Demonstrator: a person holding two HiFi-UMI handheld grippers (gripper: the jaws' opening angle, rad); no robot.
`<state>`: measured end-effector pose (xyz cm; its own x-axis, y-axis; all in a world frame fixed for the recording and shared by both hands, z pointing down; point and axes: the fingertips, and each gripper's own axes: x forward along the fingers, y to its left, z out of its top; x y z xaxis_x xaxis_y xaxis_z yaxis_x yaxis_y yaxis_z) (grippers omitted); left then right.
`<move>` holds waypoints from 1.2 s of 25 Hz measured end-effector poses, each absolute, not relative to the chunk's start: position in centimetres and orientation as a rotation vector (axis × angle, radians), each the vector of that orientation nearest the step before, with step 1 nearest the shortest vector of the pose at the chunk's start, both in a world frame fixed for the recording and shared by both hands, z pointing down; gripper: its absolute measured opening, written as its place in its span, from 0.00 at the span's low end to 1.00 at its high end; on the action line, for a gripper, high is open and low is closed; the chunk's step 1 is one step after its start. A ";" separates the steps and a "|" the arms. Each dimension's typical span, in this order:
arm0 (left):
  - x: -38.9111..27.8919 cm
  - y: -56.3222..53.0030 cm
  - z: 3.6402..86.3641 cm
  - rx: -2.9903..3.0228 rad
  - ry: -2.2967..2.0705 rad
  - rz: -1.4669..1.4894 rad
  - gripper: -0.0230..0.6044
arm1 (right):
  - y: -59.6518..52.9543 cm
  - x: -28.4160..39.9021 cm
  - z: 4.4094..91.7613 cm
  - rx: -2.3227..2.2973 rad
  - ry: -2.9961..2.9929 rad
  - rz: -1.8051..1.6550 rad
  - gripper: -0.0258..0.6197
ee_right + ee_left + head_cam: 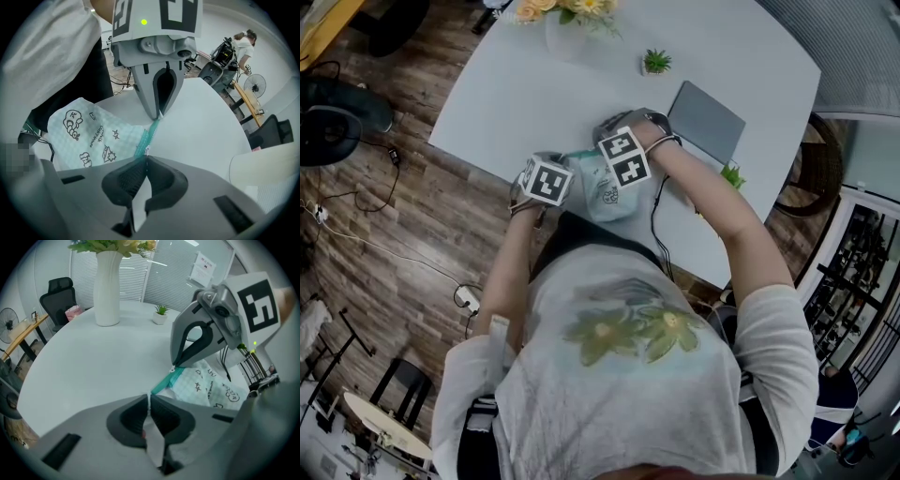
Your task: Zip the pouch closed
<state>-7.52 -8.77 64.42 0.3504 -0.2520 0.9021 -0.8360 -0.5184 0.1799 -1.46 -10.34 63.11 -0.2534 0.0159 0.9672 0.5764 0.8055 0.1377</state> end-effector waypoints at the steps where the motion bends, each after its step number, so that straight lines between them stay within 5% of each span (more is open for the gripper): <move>1: -7.6 -8.8 64.4 1.966 -0.948 1.154 0.08 | -10.4 -1.3 63.1 -0.456 -1.764 -0.562 0.07; 30: -7.8 -8.9 64.3 1.969 -0.954 1.167 0.08 | -10.7 0.4 63.1 -0.398 -1.766 -0.550 0.07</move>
<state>-7.78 -8.94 64.26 0.3393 -0.2573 0.9048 -0.8357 -0.5239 0.1644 0.39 -10.73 63.14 -0.2579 -0.0177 0.9660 0.5339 0.8307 0.1578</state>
